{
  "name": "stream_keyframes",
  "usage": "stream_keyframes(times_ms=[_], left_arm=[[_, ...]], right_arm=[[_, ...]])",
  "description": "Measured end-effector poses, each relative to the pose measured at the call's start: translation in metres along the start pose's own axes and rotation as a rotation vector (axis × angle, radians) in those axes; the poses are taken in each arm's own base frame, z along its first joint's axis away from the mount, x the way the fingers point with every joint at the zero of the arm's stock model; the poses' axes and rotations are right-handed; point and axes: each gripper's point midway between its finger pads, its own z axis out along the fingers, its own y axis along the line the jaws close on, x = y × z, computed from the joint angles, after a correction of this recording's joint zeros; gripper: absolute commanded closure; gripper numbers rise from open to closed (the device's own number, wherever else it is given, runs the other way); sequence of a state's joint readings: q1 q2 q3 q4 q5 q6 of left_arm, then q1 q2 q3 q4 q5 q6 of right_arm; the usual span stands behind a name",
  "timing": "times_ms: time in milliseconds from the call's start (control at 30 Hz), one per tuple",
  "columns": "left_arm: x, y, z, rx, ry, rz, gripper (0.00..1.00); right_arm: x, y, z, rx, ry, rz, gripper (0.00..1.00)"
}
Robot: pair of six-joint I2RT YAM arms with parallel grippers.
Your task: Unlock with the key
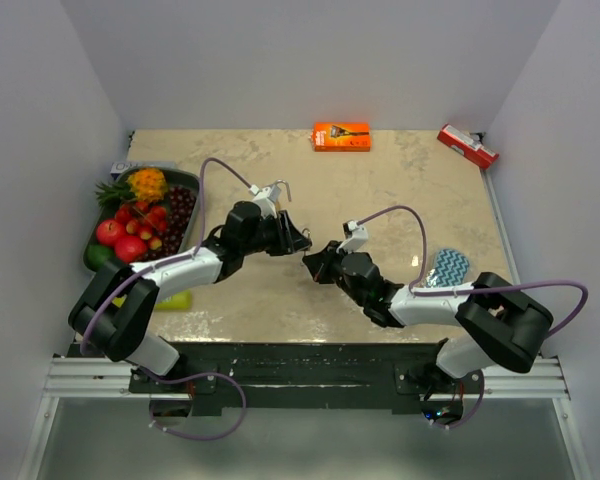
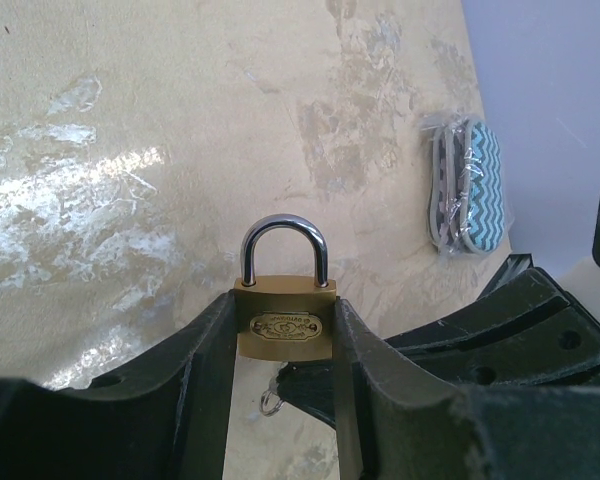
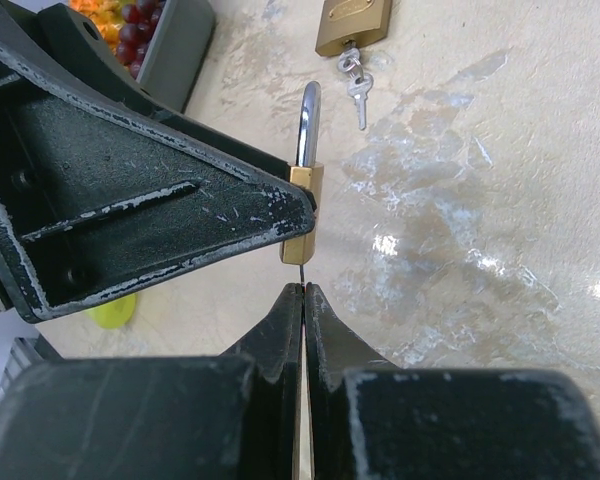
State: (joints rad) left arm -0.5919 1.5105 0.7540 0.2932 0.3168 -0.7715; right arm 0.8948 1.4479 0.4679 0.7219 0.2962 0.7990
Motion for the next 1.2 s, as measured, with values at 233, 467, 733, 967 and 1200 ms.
stream_keyframes(times_ms=[233,467,733,967,1200], left_arm=[[0.0,-0.002,0.002,-0.004,-0.01,0.013,1.0],[0.0,-0.003,0.003,-0.008,-0.022,0.021,1.0],[0.001,-0.005,0.003,-0.022,-0.049,0.036,1.0],[0.004,-0.007,0.002,-0.031,-0.083,0.049,1.0],[0.011,-0.009,-0.002,-0.002,-0.106,0.033,1.0]], right_arm=[[-0.002,-0.002,0.001,0.002,-0.005,-0.013,1.0],[-0.004,-0.003,0.001,0.001,-0.012,-0.029,1.0],[-0.005,-0.004,0.001,0.001,-0.015,-0.053,1.0],[-0.005,-0.006,-0.001,-0.024,-0.014,-0.041,1.0],[-0.001,-0.007,-0.007,-0.073,0.018,-0.029,1.0]])
